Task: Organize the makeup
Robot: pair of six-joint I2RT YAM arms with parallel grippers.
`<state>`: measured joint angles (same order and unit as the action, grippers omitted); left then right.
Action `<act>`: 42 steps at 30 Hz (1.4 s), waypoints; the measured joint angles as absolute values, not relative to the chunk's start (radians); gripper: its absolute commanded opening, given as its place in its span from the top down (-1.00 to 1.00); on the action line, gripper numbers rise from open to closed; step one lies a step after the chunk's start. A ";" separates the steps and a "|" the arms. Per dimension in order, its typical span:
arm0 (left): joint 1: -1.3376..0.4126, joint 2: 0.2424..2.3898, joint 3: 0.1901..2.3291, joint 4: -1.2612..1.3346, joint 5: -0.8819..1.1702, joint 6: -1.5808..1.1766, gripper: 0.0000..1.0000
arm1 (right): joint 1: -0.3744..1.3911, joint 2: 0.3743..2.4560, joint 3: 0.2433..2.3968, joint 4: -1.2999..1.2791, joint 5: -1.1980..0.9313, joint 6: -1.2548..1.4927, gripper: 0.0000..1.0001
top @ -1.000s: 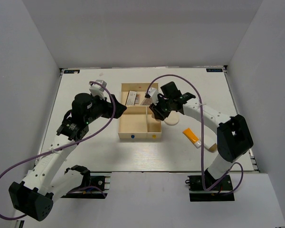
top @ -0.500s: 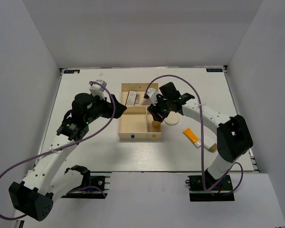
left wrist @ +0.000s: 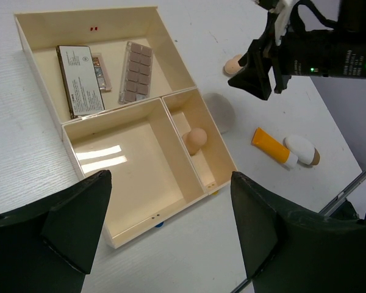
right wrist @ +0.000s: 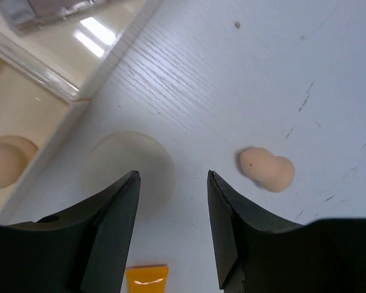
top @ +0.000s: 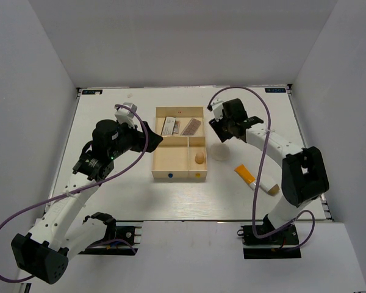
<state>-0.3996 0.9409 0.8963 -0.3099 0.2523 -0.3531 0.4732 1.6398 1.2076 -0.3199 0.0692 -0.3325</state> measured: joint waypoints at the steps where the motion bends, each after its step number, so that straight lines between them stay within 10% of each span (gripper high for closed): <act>1: -0.400 0.941 0.896 -0.310 0.252 -0.353 -0.77 | 0.461 1.655 1.208 -0.322 0.075 -0.324 -0.10; 17: -0.400 0.941 0.894 -0.309 0.269 -0.356 -0.77 | 0.393 1.871 1.245 -0.398 0.023 -0.290 -0.04; 28: -0.400 0.941 0.892 -0.309 0.270 -0.356 -0.78 | 0.363 1.935 1.301 -0.453 -0.115 -0.268 0.96; 42: -0.400 0.941 0.892 -0.309 0.270 -0.356 -0.78 | 0.349 1.677 1.217 -0.419 -0.132 -0.265 1.00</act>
